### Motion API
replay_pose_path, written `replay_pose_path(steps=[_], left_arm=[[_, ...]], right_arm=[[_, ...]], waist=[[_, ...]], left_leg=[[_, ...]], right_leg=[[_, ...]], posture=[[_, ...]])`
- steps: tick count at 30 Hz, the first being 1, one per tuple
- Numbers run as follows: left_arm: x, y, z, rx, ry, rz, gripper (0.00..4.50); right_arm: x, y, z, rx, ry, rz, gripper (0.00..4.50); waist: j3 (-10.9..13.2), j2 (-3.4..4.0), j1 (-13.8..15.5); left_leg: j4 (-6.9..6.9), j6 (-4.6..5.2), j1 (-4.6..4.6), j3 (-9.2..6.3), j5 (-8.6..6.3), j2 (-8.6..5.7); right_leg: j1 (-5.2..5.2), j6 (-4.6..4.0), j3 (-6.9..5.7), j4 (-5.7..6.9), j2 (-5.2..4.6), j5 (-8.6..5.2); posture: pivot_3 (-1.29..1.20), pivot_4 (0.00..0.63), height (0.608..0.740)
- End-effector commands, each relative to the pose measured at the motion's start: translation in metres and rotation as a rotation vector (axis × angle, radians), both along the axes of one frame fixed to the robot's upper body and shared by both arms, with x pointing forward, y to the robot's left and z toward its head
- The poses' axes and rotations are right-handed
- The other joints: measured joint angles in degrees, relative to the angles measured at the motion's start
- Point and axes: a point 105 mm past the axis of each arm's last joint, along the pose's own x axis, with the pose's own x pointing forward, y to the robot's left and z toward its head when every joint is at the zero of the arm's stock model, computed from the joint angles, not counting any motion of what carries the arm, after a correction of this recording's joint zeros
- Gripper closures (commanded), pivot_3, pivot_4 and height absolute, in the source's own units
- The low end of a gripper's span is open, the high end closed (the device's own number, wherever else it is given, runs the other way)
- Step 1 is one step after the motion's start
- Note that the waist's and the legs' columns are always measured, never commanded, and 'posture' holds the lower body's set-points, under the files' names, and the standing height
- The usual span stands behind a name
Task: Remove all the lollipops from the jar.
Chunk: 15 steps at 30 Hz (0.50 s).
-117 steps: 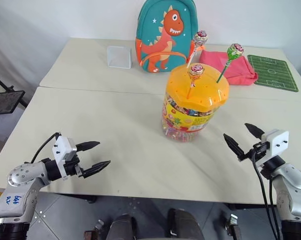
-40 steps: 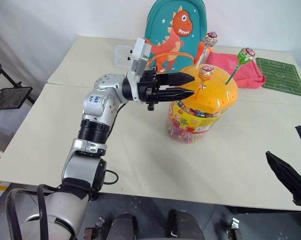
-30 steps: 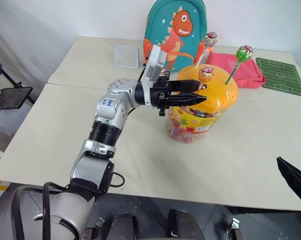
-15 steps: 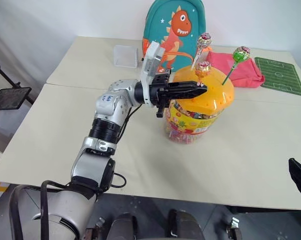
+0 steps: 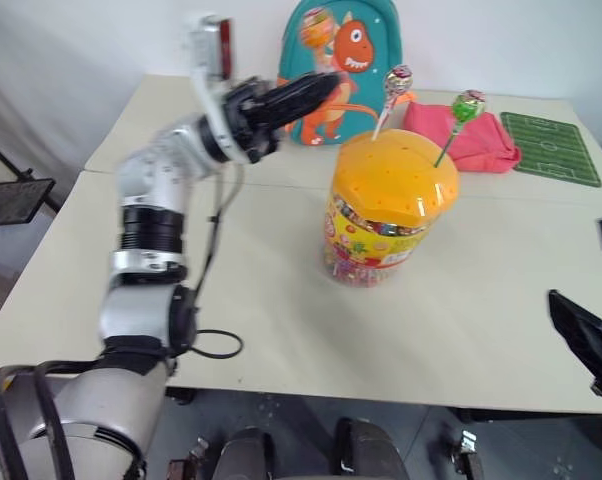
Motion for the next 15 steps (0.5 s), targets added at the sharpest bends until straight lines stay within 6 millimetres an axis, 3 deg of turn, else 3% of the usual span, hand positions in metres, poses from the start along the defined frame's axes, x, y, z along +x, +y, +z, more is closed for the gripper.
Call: replay_pose_path(steps=[1, 6, 9, 11, 15], left_arm=[[0.011, 0.044, -0.046, 0.228, 0.073, 0.275, 4.46], [-0.010, 0.101, -0.130, 0.601, 0.281, 0.537, 4.46], [-0.030, 0.125, -0.166, 0.756, 0.349, 0.618, 4.46], [-0.036, 0.143, -0.181, 0.804, 0.391, 0.712, 4.46], [-0.045, 0.156, -0.195, 0.849, 0.450, 0.774, 4.46]], right_arm=[[0.006, 0.001, -0.008, -0.079, 0.065, 0.050, 0.00], [0.012, -0.002, -0.030, -0.226, 0.190, 0.111, 0.00], [0.012, -0.002, -0.042, -0.293, 0.238, 0.151, 0.00], [0.013, -0.002, -0.048, -0.313, 0.260, 0.171, 0.00], [0.013, -0.002, -0.053, -0.323, 0.272, 0.188, 0.00]], waist=[[-0.01, 0.01, -0.24], [0.16, -0.27, 0.75], [0.17, -0.31, 1.29], [0.17, -0.31, 1.57], [0.11, -0.23, 1.20]], left_leg=[[-0.07, -0.01, 0.13, 0.01, 0.00, 0.00], [0.00, 0.00, 0.00, -0.03, -0.02, -0.03], [0.14, 0.03, -0.20, -0.16, -0.04, -0.03], [0.17, 0.03, -0.21, -0.18, -0.04, -0.05], [0.25, 0.03, -0.16, -0.05, -0.04, -0.02]], right_leg=[[0.02, 0.00, 0.03, 0.10, 0.01, 0.00], [-0.01, -0.02, 0.03, 0.14, 0.01, -0.01], [-0.05, -0.02, 0.03, 0.05, 0.00, -0.01], [-0.02, -0.02, 0.05, 0.03, -0.01, -0.01], [0.02, -0.02, 0.09, -0.01, 0.00, -0.01]], posture=[[0.00, 0.150, 0.740], [0.00, 0.150, 0.740], [0.00, 0.150, 0.740], [0.00, 0.150, 0.740], [0.00, 0.150, 0.740]])
